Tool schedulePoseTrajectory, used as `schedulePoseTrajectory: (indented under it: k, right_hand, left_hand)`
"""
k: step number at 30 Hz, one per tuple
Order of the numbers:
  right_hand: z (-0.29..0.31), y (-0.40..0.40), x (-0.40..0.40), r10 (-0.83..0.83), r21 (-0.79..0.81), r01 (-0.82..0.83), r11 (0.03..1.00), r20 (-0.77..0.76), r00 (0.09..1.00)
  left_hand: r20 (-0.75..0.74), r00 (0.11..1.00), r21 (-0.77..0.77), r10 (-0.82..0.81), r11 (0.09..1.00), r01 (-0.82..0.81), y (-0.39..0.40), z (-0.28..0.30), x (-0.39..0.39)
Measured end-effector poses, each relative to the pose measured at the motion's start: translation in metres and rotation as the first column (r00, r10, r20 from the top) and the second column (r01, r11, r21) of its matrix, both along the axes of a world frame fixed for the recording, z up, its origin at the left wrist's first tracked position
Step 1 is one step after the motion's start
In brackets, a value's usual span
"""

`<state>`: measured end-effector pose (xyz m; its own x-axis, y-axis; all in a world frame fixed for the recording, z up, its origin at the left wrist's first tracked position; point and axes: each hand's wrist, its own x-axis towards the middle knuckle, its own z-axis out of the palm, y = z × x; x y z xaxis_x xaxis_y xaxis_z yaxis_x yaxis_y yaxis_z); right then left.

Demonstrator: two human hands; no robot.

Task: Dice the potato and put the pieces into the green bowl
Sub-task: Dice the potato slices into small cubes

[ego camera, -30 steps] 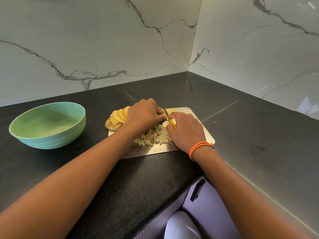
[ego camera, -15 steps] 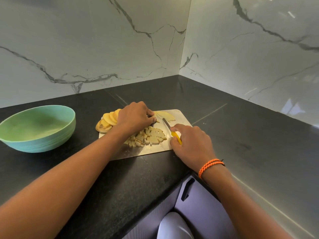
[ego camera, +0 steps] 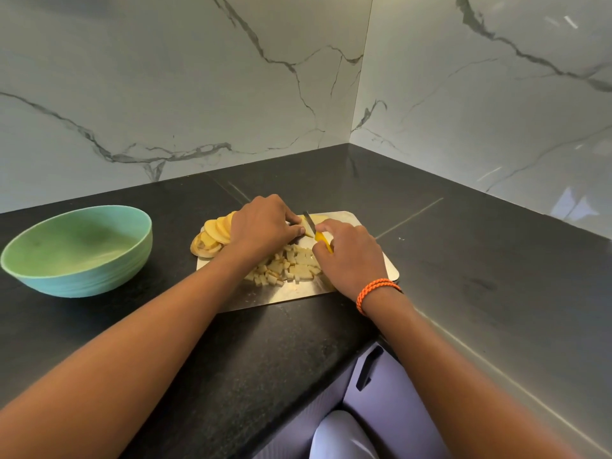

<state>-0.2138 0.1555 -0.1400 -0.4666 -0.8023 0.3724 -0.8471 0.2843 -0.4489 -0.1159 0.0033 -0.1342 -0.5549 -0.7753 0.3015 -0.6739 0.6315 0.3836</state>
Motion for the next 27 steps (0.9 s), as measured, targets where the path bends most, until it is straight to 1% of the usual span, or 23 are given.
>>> schedulePoseTrajectory:
  k: [9, 13, 16, 21, 24, 27]
  right_hand:
    - [-0.005, -0.012, -0.003, 0.015, -0.002, -0.015, 1.000, -0.073, 0.997]
    - [-0.005, -0.010, -0.001, 0.004, -0.027, -0.007, 1.000, -0.111, 0.994]
    - [-0.006, -0.013, -0.002, 0.023, 0.025, -0.020, 0.999, -0.128, 0.991]
    - [-0.002, -0.009, -0.004, 0.052, 0.081, -0.045, 0.996, -0.087, 0.995]
    - [-0.004, 0.007, -0.003, 0.069, 0.086, -0.064, 0.994, -0.057, 0.996]
    - [-0.003, 0.031, 0.000, 0.080, 0.106, -0.072, 0.992, -0.067, 0.995]
  left_hand:
    - [-0.018, 1.000, -0.017, 0.000, 1.000, 0.000, 0.000, -0.002, -0.001]
    - [-0.022, 1.000, -0.016, -0.002, 1.000, 0.002, 0.001, -0.002, -0.002]
    - [-0.020, 1.000, -0.020, 0.000, 1.000, -0.001, 0.002, -0.001, -0.002]
    - [-0.018, 1.000, 0.000, 0.021, 1.000, -0.021, 0.002, 0.000, -0.003]
    - [-0.007, 1.000, 0.017, 0.029, 0.999, -0.029, 0.003, 0.002, -0.004]
    - [-0.003, 1.000, 0.013, 0.030, 0.999, -0.030, 0.005, 0.003, -0.003]
